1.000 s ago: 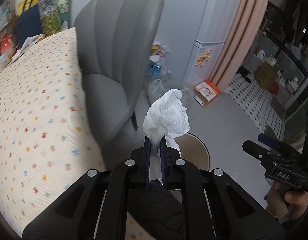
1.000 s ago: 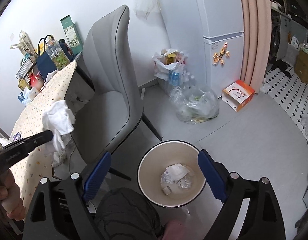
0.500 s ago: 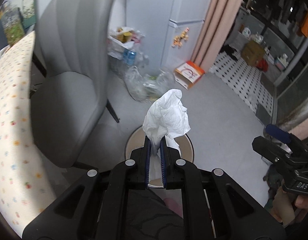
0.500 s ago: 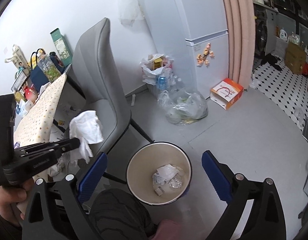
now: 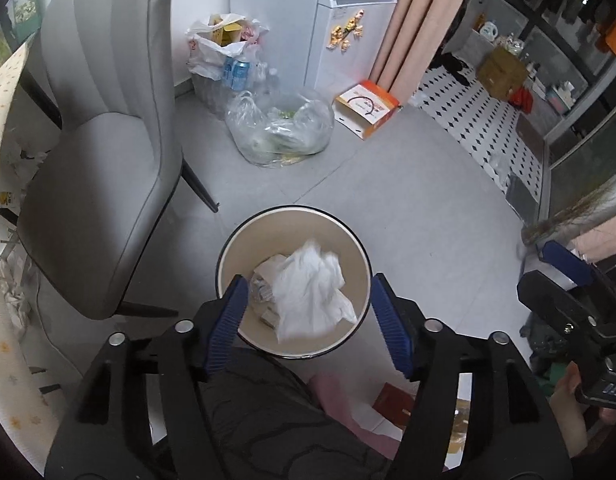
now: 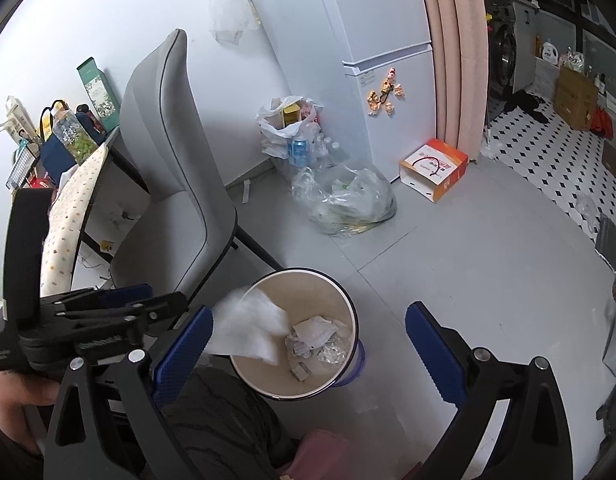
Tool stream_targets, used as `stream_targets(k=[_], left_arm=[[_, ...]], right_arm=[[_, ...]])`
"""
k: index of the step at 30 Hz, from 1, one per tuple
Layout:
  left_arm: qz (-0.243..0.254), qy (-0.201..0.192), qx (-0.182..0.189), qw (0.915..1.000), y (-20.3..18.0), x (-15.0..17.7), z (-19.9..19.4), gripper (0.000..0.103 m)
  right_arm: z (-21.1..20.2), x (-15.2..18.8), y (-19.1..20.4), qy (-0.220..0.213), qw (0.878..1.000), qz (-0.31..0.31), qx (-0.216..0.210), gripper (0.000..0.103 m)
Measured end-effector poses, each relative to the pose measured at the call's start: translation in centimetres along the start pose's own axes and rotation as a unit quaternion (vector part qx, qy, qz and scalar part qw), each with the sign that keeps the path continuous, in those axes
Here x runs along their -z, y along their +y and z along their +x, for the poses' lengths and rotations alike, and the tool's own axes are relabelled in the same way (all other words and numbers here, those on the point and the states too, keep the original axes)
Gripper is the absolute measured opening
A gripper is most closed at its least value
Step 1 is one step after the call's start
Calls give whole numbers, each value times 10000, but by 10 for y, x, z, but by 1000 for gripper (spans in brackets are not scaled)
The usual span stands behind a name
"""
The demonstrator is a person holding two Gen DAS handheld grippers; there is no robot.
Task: Collect trash
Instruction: 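Move both tools back over the table toward the box and packet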
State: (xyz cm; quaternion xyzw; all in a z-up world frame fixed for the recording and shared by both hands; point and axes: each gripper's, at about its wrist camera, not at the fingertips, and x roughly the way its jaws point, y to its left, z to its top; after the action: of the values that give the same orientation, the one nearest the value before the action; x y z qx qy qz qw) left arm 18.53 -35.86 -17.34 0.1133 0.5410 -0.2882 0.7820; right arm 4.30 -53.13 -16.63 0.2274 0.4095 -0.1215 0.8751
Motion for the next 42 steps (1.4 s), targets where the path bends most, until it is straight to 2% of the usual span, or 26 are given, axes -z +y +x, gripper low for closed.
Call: stream_targets(k=[10,16,30,42], left_arm=[[-506,-645,-128,9966,39,-3,-64,88],[-953,-1181,-236,9881,77,11,-116,95],[-1794,-1978,-558,9621,156,68,-195,97],[-2370,-2323,-827,9397,216,119,-231,97]], right_arm=[[-9,-3,21,-126,9997,-172,-82,95],[-17,-7,48,-200,9989,-374,-220,95],[-46,-15,144,-466,9905,-1150,-599,95],[-64,-5,219,-495,9791,-1751,-904,95]])
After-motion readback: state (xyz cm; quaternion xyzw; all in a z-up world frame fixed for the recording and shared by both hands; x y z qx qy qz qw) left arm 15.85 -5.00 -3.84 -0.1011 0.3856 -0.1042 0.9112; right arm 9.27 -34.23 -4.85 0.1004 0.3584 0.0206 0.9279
